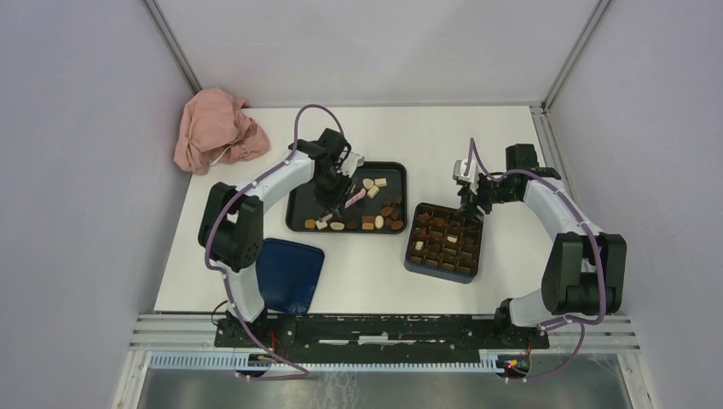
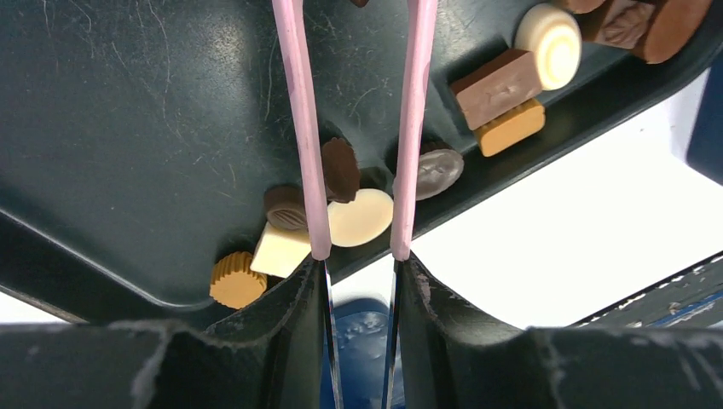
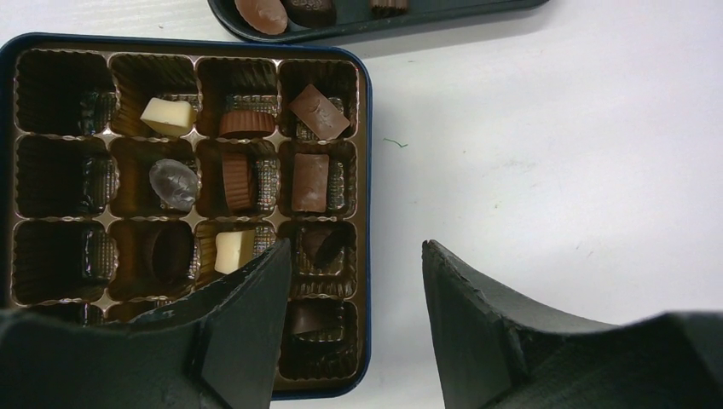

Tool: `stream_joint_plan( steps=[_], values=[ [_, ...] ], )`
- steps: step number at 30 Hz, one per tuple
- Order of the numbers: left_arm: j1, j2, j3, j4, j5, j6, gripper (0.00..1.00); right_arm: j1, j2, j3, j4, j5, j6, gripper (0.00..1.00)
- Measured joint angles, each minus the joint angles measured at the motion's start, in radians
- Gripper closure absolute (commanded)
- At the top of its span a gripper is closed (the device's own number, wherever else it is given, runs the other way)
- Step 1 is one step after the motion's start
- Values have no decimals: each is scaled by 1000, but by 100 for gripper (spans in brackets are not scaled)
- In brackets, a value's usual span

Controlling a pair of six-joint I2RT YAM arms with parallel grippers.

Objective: Pack the chocolate
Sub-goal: Pick up the fake chocolate from the plate, then adjust the packing box at the center of the board.

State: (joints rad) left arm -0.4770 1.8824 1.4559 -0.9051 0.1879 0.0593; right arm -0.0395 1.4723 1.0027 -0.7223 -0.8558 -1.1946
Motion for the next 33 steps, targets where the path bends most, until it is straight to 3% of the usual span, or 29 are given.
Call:
stream_joint_plan(
  steps=[11, 18, 24, 30, 33],
  values=[
    [-3, -112, -108, 79, 100, -36, 93, 3, 7, 5, 8, 58, 6, 33],
    [-16, -180, -122, 107, 155, -66, 93, 27, 72, 5, 30, 146, 29, 37],
    [-29, -225, -141, 129, 195, -87, 93, 87, 117, 5, 71, 225, 70, 53],
    [-66, -230, -169, 146, 235, -100, 93, 128, 130, 5, 90, 280, 83, 83],
    [-90, -235, -175, 157, 253, -113, 93, 129, 130, 5, 85, 291, 80, 91]
  ],
)
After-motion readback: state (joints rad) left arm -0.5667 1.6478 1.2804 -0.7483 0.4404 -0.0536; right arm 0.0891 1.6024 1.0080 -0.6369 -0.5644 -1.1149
